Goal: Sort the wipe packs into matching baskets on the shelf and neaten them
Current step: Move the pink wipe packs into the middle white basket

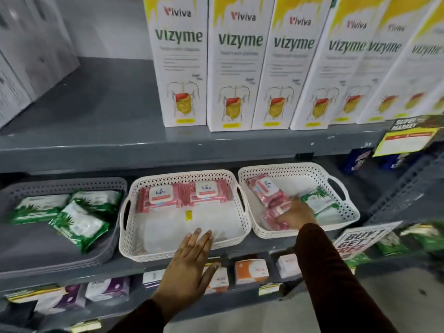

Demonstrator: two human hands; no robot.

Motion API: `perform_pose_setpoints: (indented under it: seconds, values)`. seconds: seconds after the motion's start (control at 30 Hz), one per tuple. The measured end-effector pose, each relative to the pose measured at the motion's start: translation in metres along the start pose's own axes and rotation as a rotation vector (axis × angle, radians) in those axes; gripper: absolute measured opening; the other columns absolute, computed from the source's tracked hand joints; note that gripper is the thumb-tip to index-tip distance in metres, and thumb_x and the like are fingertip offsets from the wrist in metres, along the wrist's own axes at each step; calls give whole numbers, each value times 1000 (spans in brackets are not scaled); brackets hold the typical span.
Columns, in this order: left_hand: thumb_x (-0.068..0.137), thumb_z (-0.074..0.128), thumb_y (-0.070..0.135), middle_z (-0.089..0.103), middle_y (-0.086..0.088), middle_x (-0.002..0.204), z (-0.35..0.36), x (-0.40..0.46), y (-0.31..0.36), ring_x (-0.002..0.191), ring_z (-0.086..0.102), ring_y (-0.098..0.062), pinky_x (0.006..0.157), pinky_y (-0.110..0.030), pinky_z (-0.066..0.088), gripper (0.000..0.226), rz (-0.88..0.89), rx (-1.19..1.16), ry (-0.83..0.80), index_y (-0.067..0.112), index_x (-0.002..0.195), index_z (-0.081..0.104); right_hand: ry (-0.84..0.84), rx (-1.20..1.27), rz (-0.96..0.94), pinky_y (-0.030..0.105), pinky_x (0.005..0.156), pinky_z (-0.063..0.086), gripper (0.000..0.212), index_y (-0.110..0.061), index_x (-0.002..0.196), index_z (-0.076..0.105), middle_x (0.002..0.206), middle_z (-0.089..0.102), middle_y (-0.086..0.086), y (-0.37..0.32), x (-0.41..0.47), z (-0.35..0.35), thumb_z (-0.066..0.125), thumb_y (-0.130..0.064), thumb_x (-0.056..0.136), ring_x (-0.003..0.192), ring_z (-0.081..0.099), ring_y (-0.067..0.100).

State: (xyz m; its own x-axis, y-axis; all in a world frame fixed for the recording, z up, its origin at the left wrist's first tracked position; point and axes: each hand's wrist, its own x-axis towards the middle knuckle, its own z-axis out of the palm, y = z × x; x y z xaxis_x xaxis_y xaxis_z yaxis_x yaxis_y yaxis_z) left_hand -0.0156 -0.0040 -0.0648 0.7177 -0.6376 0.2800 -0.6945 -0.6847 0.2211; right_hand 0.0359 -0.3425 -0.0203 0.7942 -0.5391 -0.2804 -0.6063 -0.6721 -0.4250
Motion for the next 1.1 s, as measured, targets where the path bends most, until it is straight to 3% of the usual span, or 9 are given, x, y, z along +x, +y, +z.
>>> perform_pose_setpoints:
  seconds: [0.2, 0.3, 0.4, 0.57, 0.67, 0.77, 0.83, 0.97, 1.1]
  values:
    - [101, 27, 50, 36, -1, 154, 1, 0, 6, 144, 26, -20, 114, -41, 21, 59, -27, 5, 6, 14, 147, 36, 131, 86, -40, 36, 82, 57, 36, -15, 77, 73, 83, 75, 5, 6, -6, -8, 84, -32, 46, 82, 69, 26]
    - [102, 26, 48, 40, -1, 151, -4, -6, -2, 142, 32, -21, 114, -40, 22, 57, -46, -10, 21, 13, 146, 40, 324, 169, -135, 46, 97, 48, 51, -13, 98, 71, 106, 71, 10, 5, -16, -2, 86, -35, 54, 108, 59, 32]
    - [102, 32, 45, 40, -1, 152, -6, -14, -13, 142, 31, -20, 116, -41, 23, 55, -69, -20, 35, 14, 146, 39, 445, 344, -295, 39, 103, 38, 79, -14, 131, 54, 128, 58, 9, -14, -40, -11, 89, -30, 62, 122, 45, 28]
    - [100, 37, 42, 41, 0, 151, -6, -22, -21, 142, 32, -19, 116, -40, 20, 54, -86, -13, 47, 15, 147, 38, 182, 337, -775, 32, 104, 42, 86, -32, 135, 48, 138, 52, -5, -78, -69, 0, 90, -38, 61, 123, 47, 13]
    - [101, 35, 43, 43, 0, 149, -6, -21, -20, 141, 33, -19, 116, -40, 22, 53, -93, -17, 48, 15, 146, 40, 5, 169, -812, 41, 104, 48, 76, -27, 133, 50, 139, 52, 0, -102, -68, 38, 88, -24, 67, 125, 50, 17]
    - [101, 35, 44, 42, 1, 150, -5, -23, -19, 142, 31, -18, 115, -42, 24, 53, -85, -27, 52, 17, 147, 38, -51, -135, -806, 45, 115, 39, 63, -22, 140, 50, 159, 36, 2, -110, -60, 71, 72, -10, 82, 143, 39, 24]
    - [101, 36, 44, 38, 2, 152, -6, -24, -19, 143, 28, -18, 115, -43, 25, 54, -89, -25, 54, 17, 148, 35, -90, -158, -750, 44, 114, 40, 56, -22, 142, 50, 163, 27, 1, -112, -57, 79, 63, -13, 88, 145, 36, 24]
    - [101, 35, 45, 32, -2, 155, -6, -13, -11, 146, 20, -20, 117, -43, 19, 58, -111, 11, 57, 14, 149, 32, -17, 47, -732, 37, 104, 47, 36, -17, 130, 61, 148, 50, 5, -106, -54, 64, 56, -28, 96, 123, 58, 23]
    - [101, 29, 48, 35, -8, 154, -1, -1, 1, 145, 22, -24, 116, -43, 18, 61, -64, 36, 7, 10, 149, 31, 414, 210, -578, 38, 80, 57, 18, -10, 100, 69, 101, 73, 12, -75, -20, 50, 54, -16, 91, 92, 68, 29]
